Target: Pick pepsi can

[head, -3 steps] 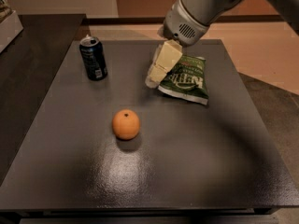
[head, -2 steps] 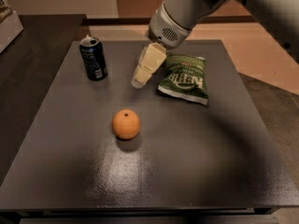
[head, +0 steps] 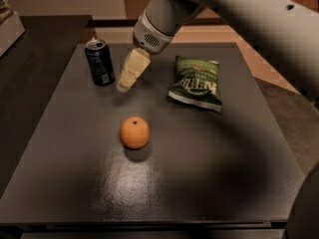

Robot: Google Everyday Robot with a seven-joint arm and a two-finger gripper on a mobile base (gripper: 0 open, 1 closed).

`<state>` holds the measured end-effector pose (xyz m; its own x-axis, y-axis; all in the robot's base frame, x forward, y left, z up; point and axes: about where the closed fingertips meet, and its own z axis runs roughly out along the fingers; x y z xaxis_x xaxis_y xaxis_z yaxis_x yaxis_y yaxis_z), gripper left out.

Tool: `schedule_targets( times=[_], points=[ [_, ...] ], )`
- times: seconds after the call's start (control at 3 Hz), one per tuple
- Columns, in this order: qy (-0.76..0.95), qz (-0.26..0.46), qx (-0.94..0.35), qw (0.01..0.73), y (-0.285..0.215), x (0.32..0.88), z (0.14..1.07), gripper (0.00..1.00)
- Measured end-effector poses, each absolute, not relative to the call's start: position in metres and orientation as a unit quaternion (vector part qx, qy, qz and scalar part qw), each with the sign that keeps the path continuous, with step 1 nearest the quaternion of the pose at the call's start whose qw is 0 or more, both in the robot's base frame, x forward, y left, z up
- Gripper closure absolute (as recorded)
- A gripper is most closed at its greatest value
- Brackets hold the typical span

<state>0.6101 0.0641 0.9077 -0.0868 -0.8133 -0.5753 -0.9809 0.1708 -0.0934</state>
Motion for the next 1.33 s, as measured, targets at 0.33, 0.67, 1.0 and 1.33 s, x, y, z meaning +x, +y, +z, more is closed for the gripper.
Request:
schedule_targets(
  times=[0.33, 0.67, 1.0, 1.33],
  points=[
    [0.73, 0.158, -0.609, 0.267, 0.083, 0.632, 0.9, 0.0],
    [0.744, 0.153, -0.59, 0.274, 0.096, 0.654, 0.895, 0.0],
    [0.749, 0.162, -0.578, 0.281, 0.112, 0.671, 0.896, 0.0],
    [0.746, 0.179, -0.577, 0.281, 0.129, 0.678, 0.897, 0.0]
  ],
)
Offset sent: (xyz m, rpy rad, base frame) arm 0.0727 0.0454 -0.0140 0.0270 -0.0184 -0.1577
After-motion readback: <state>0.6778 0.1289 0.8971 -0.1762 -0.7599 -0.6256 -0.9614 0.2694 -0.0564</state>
